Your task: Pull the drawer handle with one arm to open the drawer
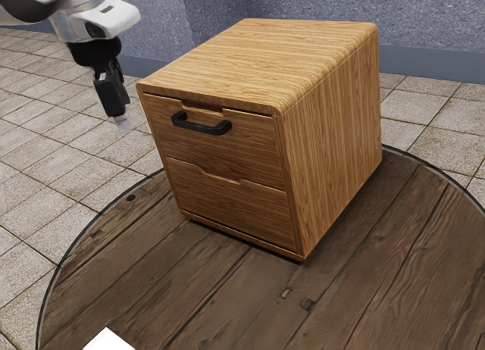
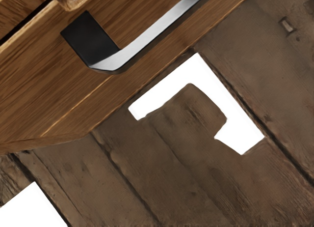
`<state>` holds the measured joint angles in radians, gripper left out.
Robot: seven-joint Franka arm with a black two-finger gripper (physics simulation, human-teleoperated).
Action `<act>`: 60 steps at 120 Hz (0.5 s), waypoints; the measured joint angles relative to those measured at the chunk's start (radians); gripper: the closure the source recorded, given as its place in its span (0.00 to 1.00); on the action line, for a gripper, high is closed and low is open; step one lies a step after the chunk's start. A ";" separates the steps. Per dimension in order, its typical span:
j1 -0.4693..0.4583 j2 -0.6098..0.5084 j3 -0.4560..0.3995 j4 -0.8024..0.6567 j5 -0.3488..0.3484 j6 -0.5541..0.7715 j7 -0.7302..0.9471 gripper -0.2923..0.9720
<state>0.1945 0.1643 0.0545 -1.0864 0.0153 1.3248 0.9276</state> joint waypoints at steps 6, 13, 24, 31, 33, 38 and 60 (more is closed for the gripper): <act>0.000 0.003 0.000 0.000 0.000 -0.001 0.022 0.23; 0.000 0.004 0.001 -0.001 0.001 -0.001 0.046 0.23; -0.008 0.005 0.013 -0.011 0.000 -0.001 0.078 0.23; -0.009 -0.008 0.017 -0.033 -0.003 -0.004 0.093 0.23; -0.008 -0.017 0.018 -0.047 -0.003 -0.004 0.096 0.23; -0.006 -0.065 0.014 -0.114 0.006 -0.004 0.114 0.23; 0.021 -0.234 -0.020 -0.360 0.004 0.095 0.340 0.23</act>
<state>0.2157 -0.0693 0.0341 -1.4465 0.0191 1.4201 1.2676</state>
